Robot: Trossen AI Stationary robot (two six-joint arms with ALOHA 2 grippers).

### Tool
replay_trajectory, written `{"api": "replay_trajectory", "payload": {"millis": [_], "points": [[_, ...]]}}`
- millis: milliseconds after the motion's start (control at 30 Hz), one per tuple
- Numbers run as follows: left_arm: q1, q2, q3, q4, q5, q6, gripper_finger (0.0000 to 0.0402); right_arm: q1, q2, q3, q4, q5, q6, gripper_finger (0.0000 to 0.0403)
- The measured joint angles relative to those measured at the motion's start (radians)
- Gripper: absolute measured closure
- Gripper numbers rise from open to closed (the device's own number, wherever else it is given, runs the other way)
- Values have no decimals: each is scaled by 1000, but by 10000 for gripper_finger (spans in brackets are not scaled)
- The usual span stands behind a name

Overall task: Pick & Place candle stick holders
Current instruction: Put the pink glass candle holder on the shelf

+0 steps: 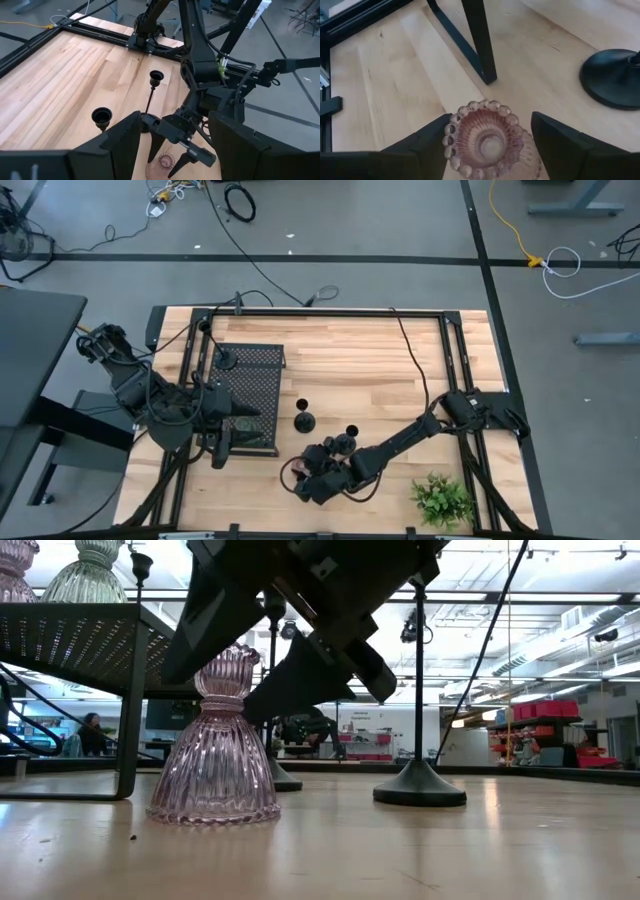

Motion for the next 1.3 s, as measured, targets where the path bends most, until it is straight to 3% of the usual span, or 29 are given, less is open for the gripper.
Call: {"api": "replay_trajectory", "payload": {"millis": [333,467,767,1133,1300], "points": [[0,0,0,0,0,6,168,0,-1,0,2,-8,-1,247],[0,0,0,0,0,6,168,-1,-1,0,14,-15,-2,274],[0,0,0,0,0,6,168,2,-15,0,55,-91,7,274],[0,0,0,-16,0,5,168,12,-156,0,86,-52,-34,274],[0,0,0,-15,0,5,168,0,-212,0,192,-37,-118,273]]}}
